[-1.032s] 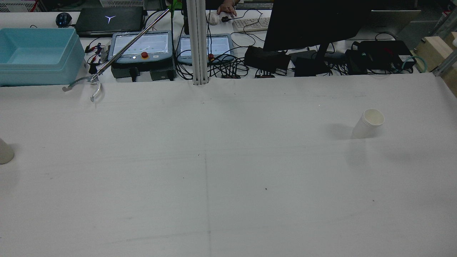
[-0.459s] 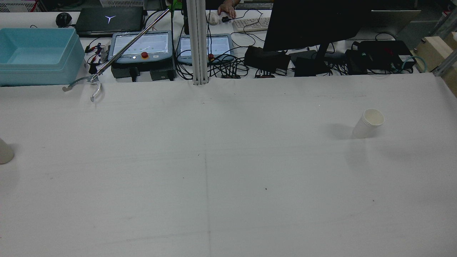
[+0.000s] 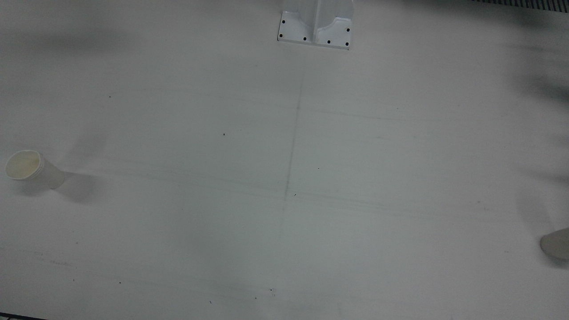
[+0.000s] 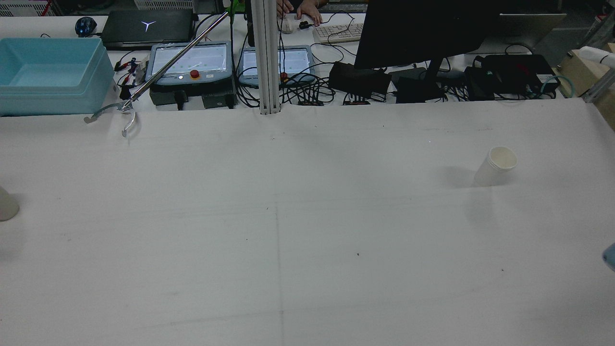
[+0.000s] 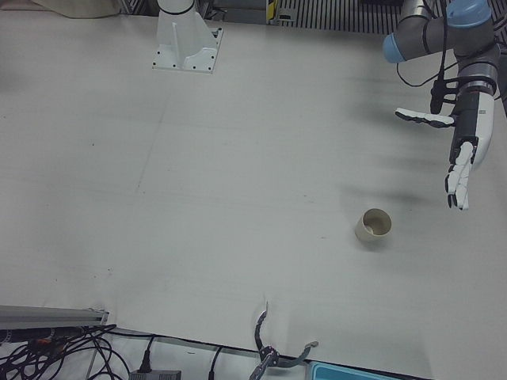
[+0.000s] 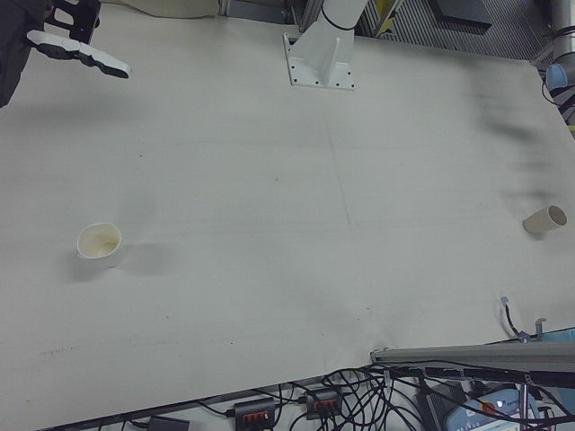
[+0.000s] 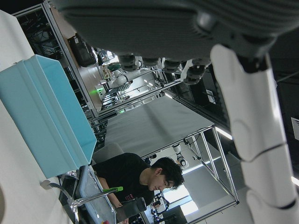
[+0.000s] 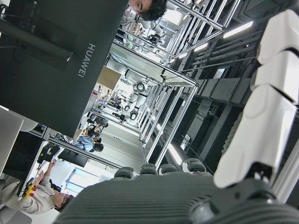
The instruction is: Pour water
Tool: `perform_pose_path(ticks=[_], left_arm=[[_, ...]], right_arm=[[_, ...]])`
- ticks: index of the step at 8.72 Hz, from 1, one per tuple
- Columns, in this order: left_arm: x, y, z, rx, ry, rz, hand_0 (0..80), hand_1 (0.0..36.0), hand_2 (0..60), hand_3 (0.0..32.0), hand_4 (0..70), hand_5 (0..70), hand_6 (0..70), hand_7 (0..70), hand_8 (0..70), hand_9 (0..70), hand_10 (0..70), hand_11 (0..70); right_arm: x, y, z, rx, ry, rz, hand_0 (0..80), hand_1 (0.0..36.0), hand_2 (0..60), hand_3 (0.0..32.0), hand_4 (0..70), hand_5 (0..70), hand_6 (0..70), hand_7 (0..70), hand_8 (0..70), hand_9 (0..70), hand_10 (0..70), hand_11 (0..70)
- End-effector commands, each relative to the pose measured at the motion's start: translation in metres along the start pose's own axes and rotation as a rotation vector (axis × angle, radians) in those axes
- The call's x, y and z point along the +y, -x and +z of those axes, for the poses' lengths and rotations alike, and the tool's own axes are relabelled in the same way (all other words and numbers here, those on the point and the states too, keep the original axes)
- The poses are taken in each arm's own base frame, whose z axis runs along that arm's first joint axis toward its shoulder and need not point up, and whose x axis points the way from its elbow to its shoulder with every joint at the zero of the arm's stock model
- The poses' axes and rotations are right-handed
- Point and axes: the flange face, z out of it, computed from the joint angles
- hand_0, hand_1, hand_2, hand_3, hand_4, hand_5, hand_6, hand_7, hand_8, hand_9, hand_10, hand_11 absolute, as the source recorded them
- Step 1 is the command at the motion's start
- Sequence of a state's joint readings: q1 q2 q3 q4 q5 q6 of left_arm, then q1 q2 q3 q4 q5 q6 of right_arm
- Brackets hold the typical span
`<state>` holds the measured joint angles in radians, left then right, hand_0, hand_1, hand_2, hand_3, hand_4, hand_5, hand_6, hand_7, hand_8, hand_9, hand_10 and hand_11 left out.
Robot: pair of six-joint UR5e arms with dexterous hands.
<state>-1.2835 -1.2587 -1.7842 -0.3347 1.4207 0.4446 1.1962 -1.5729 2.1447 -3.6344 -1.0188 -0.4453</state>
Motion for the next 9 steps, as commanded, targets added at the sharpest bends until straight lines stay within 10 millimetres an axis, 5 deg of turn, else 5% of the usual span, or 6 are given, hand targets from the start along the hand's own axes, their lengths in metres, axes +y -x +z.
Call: perform_pose_path(ticks=[1, 5, 8, 9], left_arm=[[-0.031, 0.020, 0.034, 0.019, 0.018, 0.078, 56.4, 11.7, 0.0, 0.0, 16.7, 0.0, 0.9, 3.6, 0.0, 0.0, 3.0, 6.5], [-0.086, 0.065, 0.007, -0.033, 0.023, 0.165, 55.7, 11.5, 0.0, 0.0, 14.9, 0.0, 0.0, 1.6, 0.0, 0.0, 2.2, 5.4], [-0.100, 0.097, 0.041, -0.063, 0.038, 0.157, 55.5, 10.9, 0.0, 0.0, 14.8, 0.0, 0.0, 2.8, 0.0, 0.0, 2.3, 5.4], [-0.103, 0.121, 0.056, -0.095, 0.048, 0.147, 55.8, 11.3, 0.0, 0.0, 15.1, 0.0, 0.0, 3.1, 0.0, 0.0, 2.4, 5.6]], right_arm=[[-0.015, -0.031, 0.026, 0.026, -0.009, -0.039, 46.9, 14.9, 9.7, 0.0, 0.0, 0.0, 0.0, 0.0, 0.0, 1.9, 0.0, 0.3], [-0.034, -0.030, 0.029, 0.063, -0.024, -0.114, 46.6, 14.9, 10.0, 0.0, 0.0, 0.0, 0.0, 0.0, 0.0, 1.3, 0.0, 0.0], [-0.034, -0.035, 0.027, 0.076, -0.022, -0.176, 46.4, 14.6, 10.8, 0.0, 0.0, 0.0, 0.0, 0.0, 0.0, 1.1, 0.0, 0.0], [-0.037, -0.037, 0.027, 0.082, -0.027, -0.181, 46.3, 14.5, 10.8, 0.0, 0.0, 0.0, 0.0, 0.0, 0.0, 1.1, 0.0, 0.0]])
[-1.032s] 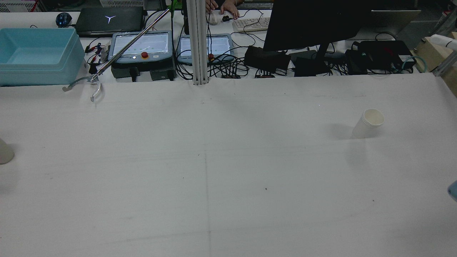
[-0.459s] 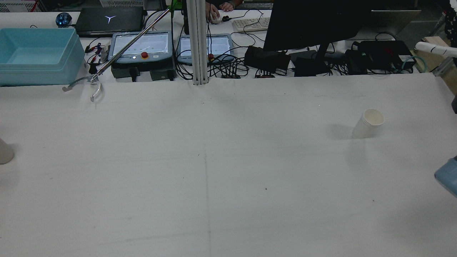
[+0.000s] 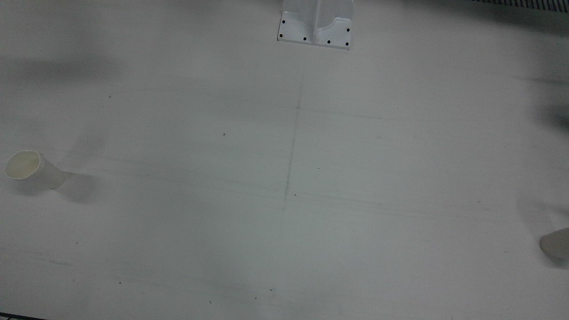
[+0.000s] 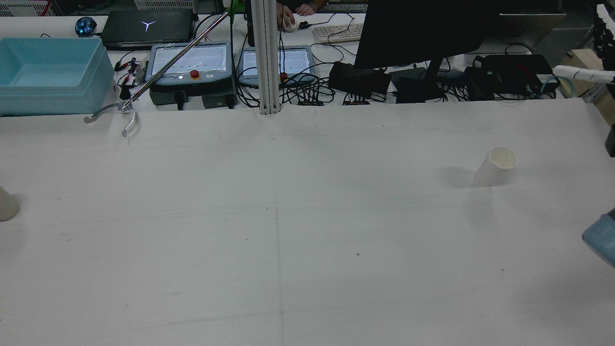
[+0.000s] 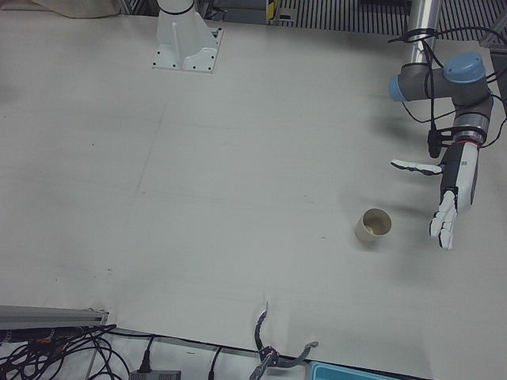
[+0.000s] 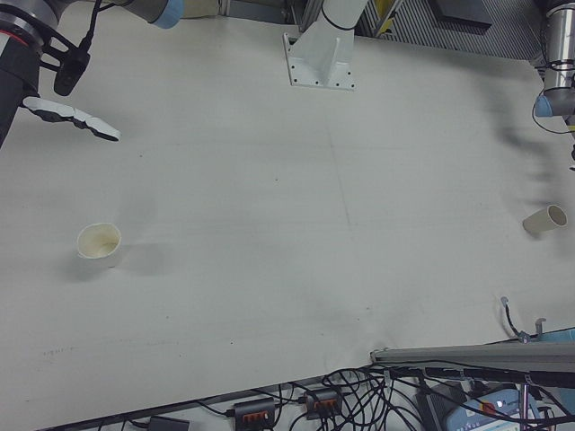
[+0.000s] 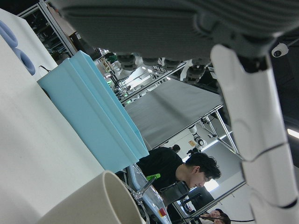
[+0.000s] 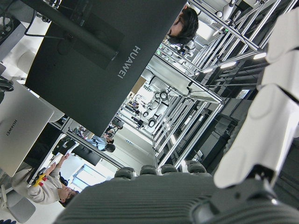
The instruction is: Pour water
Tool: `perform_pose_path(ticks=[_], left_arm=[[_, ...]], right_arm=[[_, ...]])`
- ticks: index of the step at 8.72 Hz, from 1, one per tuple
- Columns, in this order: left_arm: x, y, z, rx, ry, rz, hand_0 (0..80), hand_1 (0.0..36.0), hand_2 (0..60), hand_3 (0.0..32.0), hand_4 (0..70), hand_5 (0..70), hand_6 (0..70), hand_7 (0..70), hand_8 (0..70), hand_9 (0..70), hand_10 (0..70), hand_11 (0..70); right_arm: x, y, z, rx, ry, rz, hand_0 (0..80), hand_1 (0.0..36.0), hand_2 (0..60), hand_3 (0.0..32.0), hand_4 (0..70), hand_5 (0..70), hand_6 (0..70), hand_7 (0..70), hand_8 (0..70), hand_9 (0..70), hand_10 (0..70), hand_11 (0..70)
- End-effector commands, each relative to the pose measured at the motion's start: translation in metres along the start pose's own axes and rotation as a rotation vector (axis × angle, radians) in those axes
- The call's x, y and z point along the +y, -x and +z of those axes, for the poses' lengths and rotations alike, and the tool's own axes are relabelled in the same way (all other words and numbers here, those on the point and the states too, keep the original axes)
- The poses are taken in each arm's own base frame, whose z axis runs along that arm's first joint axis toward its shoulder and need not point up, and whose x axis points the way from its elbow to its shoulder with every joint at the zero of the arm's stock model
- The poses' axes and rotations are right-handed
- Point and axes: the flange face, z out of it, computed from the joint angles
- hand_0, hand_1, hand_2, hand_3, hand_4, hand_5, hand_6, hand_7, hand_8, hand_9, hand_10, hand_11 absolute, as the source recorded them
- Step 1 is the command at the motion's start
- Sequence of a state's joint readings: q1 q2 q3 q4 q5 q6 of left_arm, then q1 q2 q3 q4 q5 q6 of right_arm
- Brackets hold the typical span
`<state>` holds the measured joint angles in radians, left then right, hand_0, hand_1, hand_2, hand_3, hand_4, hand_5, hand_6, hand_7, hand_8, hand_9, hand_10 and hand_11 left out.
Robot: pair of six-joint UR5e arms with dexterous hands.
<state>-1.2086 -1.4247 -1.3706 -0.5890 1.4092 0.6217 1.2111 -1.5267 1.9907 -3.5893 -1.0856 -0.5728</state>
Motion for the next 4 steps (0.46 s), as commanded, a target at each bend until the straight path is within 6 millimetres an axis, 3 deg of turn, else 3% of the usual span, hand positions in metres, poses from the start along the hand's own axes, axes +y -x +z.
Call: perform_pose_path(ticks=[1, 3, 4], left_arm=[[-0.005, 0.051, 0.039, -0.055, 0.010, -0.013, 56.0, 11.8, 0.0, 0.0, 15.1, 0.0, 0.2, 3.5, 0.0, 0.0, 2.4, 5.7], [-0.007, 0.081, 0.045, -0.079, 0.004, -0.024, 55.0, 11.0, 0.0, 0.0, 14.9, 0.0, 0.3, 3.6, 0.0, 0.0, 2.4, 5.6], [-0.001, 0.078, 0.051, -0.068, 0.019, -0.042, 54.8, 10.7, 0.0, 0.0, 14.6, 0.0, 0.2, 3.3, 0.0, 0.0, 2.4, 5.5]], right_arm=[[-0.003, -0.004, 0.000, 0.012, -0.005, -0.022, 46.0, 14.4, 11.0, 0.0, 0.0, 0.0, 0.0, 0.0, 0.0, 1.3, 0.0, 0.0], [-0.004, -0.003, 0.001, 0.017, -0.001, -0.022, 46.1, 14.3, 11.0, 0.0, 0.0, 0.0, 0.0, 0.0, 0.0, 1.5, 0.0, 0.0], [-0.003, -0.002, 0.001, 0.014, 0.000, -0.019, 46.1, 14.3, 11.0, 0.0, 0.0, 0.0, 0.0, 0.0, 0.0, 1.6, 0.0, 0.0]])
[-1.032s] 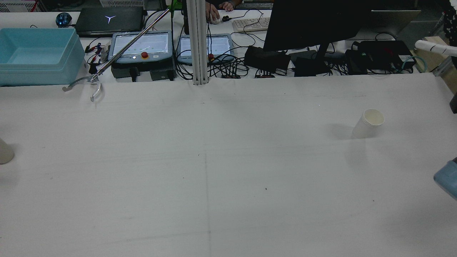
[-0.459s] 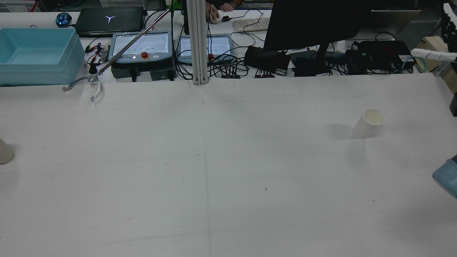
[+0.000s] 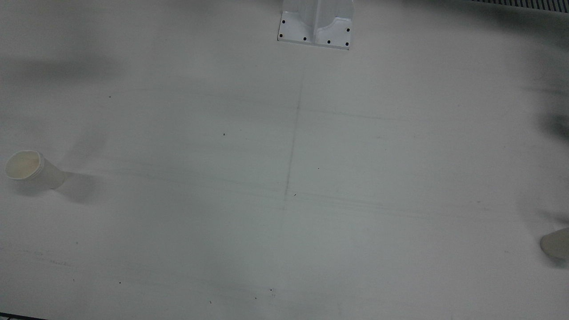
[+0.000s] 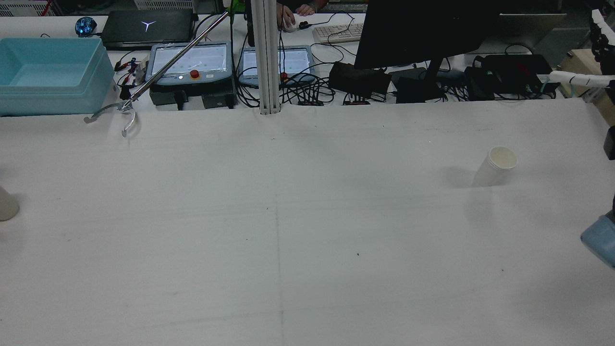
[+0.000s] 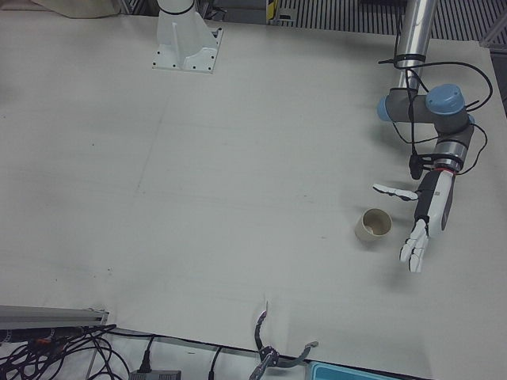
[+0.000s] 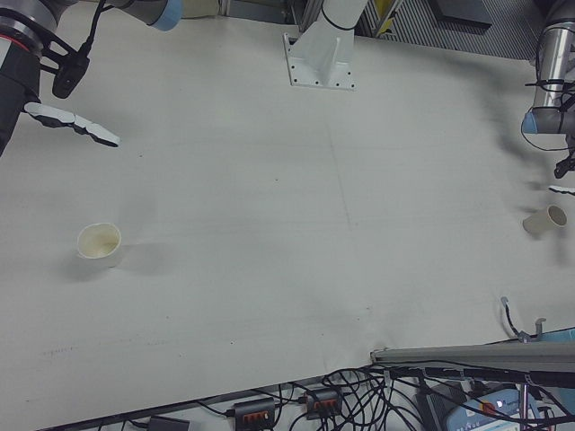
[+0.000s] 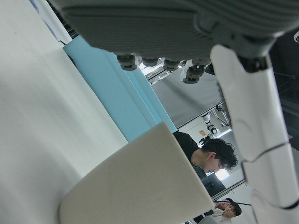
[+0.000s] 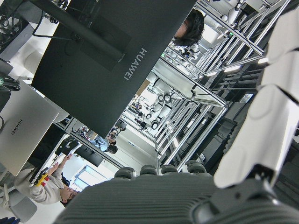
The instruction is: Pour water
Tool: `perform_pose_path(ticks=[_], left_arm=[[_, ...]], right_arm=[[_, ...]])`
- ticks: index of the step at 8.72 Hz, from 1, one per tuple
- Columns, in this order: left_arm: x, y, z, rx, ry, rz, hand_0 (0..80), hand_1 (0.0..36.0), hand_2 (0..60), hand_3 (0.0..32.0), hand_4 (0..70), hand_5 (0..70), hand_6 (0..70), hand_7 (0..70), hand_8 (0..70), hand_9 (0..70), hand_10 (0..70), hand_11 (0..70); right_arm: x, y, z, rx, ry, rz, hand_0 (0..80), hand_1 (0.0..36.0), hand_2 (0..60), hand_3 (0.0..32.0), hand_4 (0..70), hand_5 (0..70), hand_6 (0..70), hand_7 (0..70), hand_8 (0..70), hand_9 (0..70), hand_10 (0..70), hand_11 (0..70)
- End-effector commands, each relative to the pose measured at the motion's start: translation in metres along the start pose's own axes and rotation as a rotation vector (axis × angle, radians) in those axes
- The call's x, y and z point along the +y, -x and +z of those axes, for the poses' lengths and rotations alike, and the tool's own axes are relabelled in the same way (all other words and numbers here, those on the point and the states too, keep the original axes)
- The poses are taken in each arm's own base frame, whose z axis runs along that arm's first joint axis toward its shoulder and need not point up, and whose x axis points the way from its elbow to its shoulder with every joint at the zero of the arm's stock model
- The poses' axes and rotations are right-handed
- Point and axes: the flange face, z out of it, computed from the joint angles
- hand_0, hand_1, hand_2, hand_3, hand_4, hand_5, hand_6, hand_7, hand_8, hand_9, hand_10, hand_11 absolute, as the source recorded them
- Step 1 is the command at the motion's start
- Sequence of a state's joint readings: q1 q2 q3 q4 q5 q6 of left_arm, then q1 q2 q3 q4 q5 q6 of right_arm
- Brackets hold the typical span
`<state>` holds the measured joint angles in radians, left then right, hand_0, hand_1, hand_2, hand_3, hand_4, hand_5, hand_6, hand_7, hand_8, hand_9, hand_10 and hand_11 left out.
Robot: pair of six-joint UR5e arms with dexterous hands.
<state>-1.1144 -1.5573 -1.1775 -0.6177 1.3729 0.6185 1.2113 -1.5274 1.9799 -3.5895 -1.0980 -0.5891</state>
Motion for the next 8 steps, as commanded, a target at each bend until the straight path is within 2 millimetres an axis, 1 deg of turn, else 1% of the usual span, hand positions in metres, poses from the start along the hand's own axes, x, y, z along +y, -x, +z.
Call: perform_pose_path(ticks=[1, 2, 4, 5, 6, 8], left_arm=[[0.009, 0.010, 0.014, -0.010, 0.005, -0.064, 55.4, 11.2, 0.0, 0.0, 14.8, 0.0, 0.2, 3.3, 0.0, 0.0, 2.2, 5.3], [0.010, 0.006, 0.009, -0.012, -0.003, -0.076, 56.2, 12.2, 0.0, 0.0, 15.3, 0.0, 0.4, 3.7, 0.0, 0.0, 2.1, 5.2], [0.016, 0.000, 0.005, -0.017, -0.014, -0.105, 56.7, 12.5, 0.0, 0.0, 15.3, 0.0, 0.4, 3.7, 0.0, 0.0, 2.2, 5.4], [0.025, -0.008, 0.000, -0.023, -0.021, -0.130, 56.8, 12.7, 0.0, 0.0, 15.4, 0.0, 0.4, 3.8, 0.0, 0.0, 2.0, 5.2], [0.037, -0.019, -0.010, -0.028, -0.027, -0.149, 57.0, 12.8, 0.0, 0.0, 15.5, 0.0, 0.4, 3.8, 0.0, 0.0, 1.9, 5.1], [0.041, -0.021, -0.012, -0.039, -0.042, -0.169, 57.1, 13.0, 0.0, 0.0, 15.9, 0.0, 0.7, 4.1, 0.0, 0.0, 2.1, 5.3]], right_arm=[[0.003, 0.003, 0.002, -0.003, 0.008, 0.006, 46.1, 14.3, 10.8, 0.0, 0.0, 0.0, 0.0, 0.0, 0.0, 1.5, 0.0, 0.0], [0.003, 0.004, 0.002, -0.005, 0.008, 0.008, 46.3, 14.4, 10.9, 0.0, 0.0, 0.0, 0.0, 0.0, 0.0, 1.6, 0.0, 0.0], [0.008, 0.006, 0.002, 0.006, 0.027, 0.017, 46.4, 14.4, 10.8, 0.0, 0.0, 0.0, 0.0, 0.0, 0.0, 1.5, 0.0, 0.0], [0.008, 0.009, 0.002, 0.003, 0.029, 0.023, 46.2, 14.5, 10.9, 0.0, 0.0, 0.0, 0.0, 0.0, 0.0, 1.5, 0.0, 0.0], [0.009, 0.014, 0.002, -0.007, 0.032, 0.027, 46.3, 14.6, 10.8, 0.0, 0.0, 0.0, 0.0, 0.0, 0.0, 1.5, 0.0, 0.0], [0.011, 0.015, 0.002, -0.010, 0.037, 0.039, 46.5, 14.8, 11.3, 0.0, 0.2, 0.0, 0.0, 0.0, 0.0, 1.6, 0.0, 0.0]])
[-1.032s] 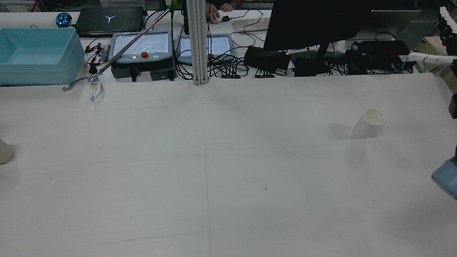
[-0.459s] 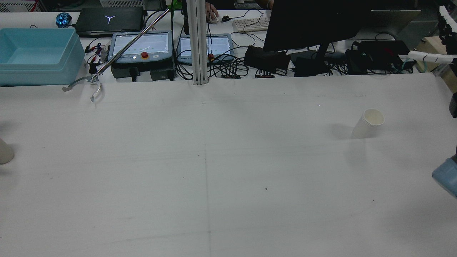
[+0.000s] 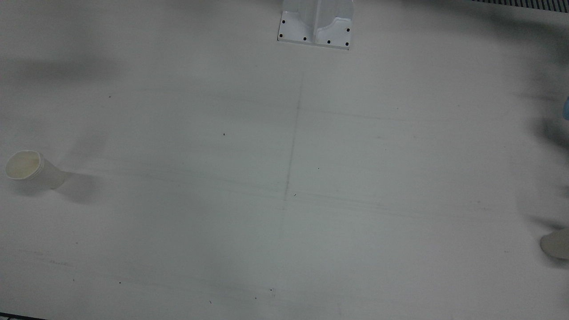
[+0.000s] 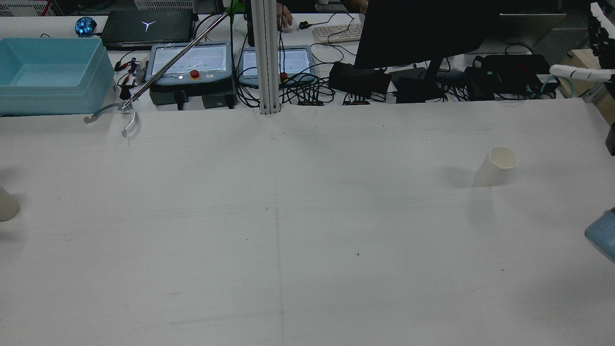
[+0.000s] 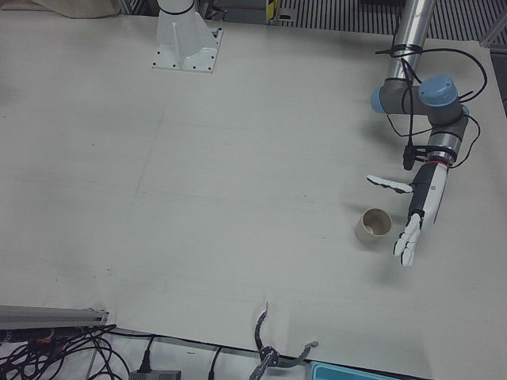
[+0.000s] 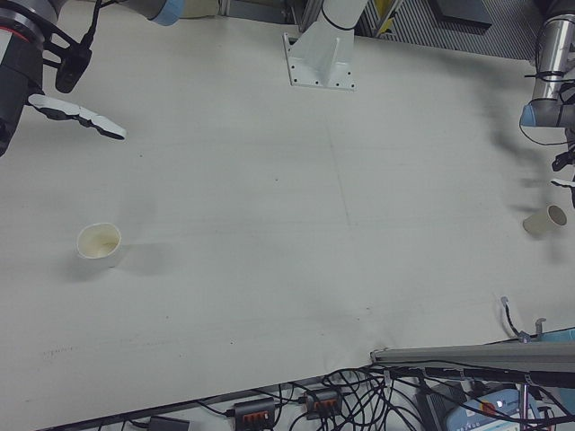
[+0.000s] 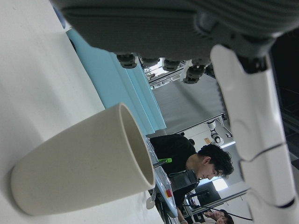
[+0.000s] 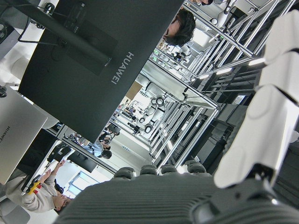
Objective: Pour water
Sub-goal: 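Move the left hand toward the beige cup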
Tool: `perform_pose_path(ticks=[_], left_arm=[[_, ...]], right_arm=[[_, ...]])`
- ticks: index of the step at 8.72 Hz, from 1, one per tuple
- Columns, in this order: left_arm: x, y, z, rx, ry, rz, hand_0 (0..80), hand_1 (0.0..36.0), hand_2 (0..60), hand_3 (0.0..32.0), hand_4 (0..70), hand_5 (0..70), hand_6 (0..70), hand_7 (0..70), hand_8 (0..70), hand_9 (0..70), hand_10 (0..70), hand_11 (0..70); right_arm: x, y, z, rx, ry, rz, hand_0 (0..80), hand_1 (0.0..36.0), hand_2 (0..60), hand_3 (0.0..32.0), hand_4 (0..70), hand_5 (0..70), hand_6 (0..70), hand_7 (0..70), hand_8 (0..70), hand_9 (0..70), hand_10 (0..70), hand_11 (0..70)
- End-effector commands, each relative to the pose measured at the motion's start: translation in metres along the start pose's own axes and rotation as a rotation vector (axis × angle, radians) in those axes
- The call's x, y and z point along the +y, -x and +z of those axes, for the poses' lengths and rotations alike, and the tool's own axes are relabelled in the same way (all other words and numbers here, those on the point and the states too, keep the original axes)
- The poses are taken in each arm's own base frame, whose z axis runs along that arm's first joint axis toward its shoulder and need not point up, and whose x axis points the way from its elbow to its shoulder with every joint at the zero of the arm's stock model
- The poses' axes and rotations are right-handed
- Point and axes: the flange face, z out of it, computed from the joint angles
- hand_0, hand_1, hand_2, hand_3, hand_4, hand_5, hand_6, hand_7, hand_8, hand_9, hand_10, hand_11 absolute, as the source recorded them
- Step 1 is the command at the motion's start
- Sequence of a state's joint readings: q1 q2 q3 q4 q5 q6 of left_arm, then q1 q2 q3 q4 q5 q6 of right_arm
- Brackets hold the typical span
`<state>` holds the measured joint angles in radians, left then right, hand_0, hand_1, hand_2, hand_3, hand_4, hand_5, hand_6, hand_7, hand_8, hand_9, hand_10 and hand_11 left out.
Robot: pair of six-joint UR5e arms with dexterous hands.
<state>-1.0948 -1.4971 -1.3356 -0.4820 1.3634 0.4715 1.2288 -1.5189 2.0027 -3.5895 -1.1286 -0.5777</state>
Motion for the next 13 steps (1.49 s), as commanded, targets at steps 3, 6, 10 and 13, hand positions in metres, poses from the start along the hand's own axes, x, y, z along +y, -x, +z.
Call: perform_pose_path(ticks=[3, 6, 10, 13], left_arm=[[0.012, -0.007, -0.005, -0.010, -0.017, -0.027, 57.4, 13.1, 0.0, 0.0, 15.9, 0.0, 0.7, 4.1, 0.0, 0.0, 2.0, 5.2], [-0.017, 0.005, -0.017, 0.002, -0.013, 0.043, 56.0, 12.0, 0.0, 0.0, 15.3, 0.0, 0.1, 3.5, 0.0, 0.0, 2.4, 5.6], [-0.022, 0.019, 0.025, 0.037, 0.044, 0.099, 55.9, 11.7, 0.0, 0.0, 16.0, 0.0, 0.5, 3.9, 0.0, 0.0, 2.4, 5.7], [-0.030, 0.027, 0.034, 0.029, 0.037, 0.104, 55.4, 11.0, 0.0, 0.0, 16.2, 0.0, 0.5, 3.8, 0.0, 0.0, 2.5, 5.8]], right_arm=[[0.001, 0.007, 0.001, -0.012, 0.003, 0.019, 46.5, 14.8, 11.4, 0.0, 0.7, 0.0, 0.0, 0.0, 0.0, 1.6, 0.0, 0.0], [0.000, 0.004, 0.000, -0.006, 0.002, 0.012, 46.4, 14.7, 11.5, 0.0, 0.7, 0.0, 0.0, 0.0, 0.0, 1.9, 0.0, 0.0], [0.002, 0.006, 0.000, -0.005, 0.008, 0.014, 46.4, 14.6, 11.6, 0.0, 1.1, 0.0, 0.0, 0.0, 0.0, 1.7, 0.0, 0.0], [0.005, 0.009, 0.004, 0.000, 0.023, 0.018, 46.5, 14.6, 11.6, 0.0, 1.4, 0.0, 0.0, 0.0, 0.0, 1.7, 0.0, 0.0]])
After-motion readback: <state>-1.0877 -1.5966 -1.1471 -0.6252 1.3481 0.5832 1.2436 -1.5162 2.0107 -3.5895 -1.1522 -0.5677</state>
